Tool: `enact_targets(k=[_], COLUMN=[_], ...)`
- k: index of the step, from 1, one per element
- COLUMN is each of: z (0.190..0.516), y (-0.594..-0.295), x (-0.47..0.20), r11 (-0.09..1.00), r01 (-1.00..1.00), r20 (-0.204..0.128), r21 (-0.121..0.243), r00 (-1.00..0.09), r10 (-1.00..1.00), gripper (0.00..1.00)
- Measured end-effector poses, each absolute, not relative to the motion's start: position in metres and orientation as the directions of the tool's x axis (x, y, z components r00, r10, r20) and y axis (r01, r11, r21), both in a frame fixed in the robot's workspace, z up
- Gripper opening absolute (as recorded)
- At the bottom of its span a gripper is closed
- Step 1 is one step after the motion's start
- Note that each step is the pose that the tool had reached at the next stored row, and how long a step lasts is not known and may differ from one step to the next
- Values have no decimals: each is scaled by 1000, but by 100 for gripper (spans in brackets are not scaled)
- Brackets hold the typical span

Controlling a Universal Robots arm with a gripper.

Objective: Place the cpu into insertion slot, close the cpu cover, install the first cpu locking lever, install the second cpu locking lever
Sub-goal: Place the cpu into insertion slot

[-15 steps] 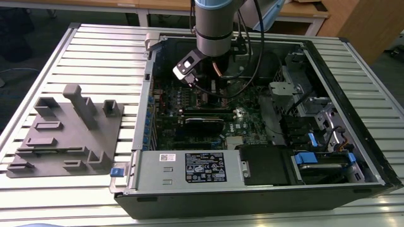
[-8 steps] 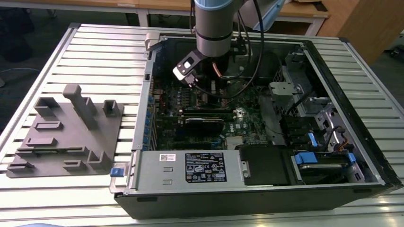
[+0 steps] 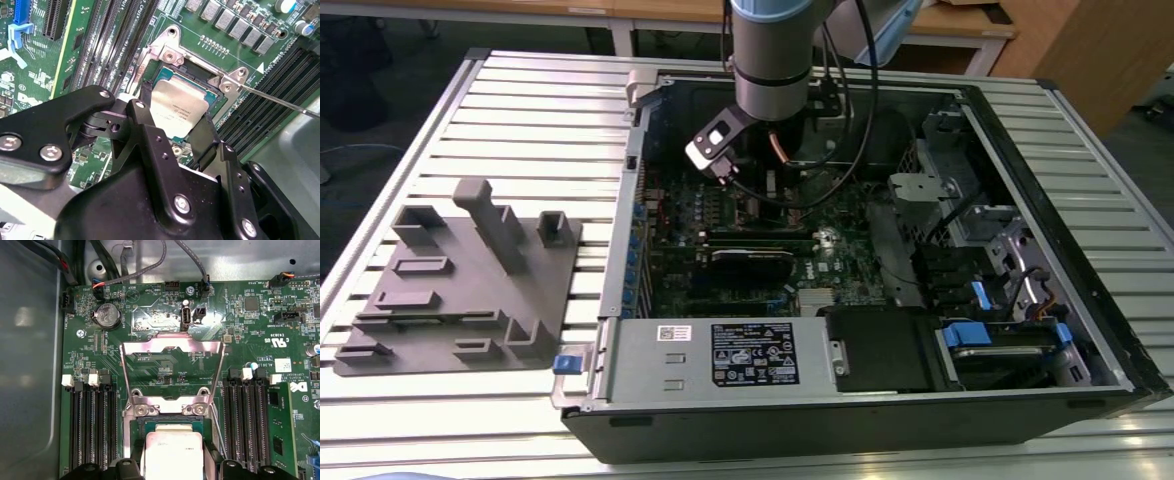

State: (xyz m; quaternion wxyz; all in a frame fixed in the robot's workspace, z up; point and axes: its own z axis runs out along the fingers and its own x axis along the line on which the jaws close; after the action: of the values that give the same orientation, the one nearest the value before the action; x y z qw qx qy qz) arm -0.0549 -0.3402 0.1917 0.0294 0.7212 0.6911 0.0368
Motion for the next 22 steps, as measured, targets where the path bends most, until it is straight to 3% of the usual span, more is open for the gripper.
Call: enact_targets(k=[22], z=[192], y=[-341], x=[-55], r11=[-19], r01=[995], r20=[17], r21=[96], r00=[17], r10=[1000], gripper=[54])
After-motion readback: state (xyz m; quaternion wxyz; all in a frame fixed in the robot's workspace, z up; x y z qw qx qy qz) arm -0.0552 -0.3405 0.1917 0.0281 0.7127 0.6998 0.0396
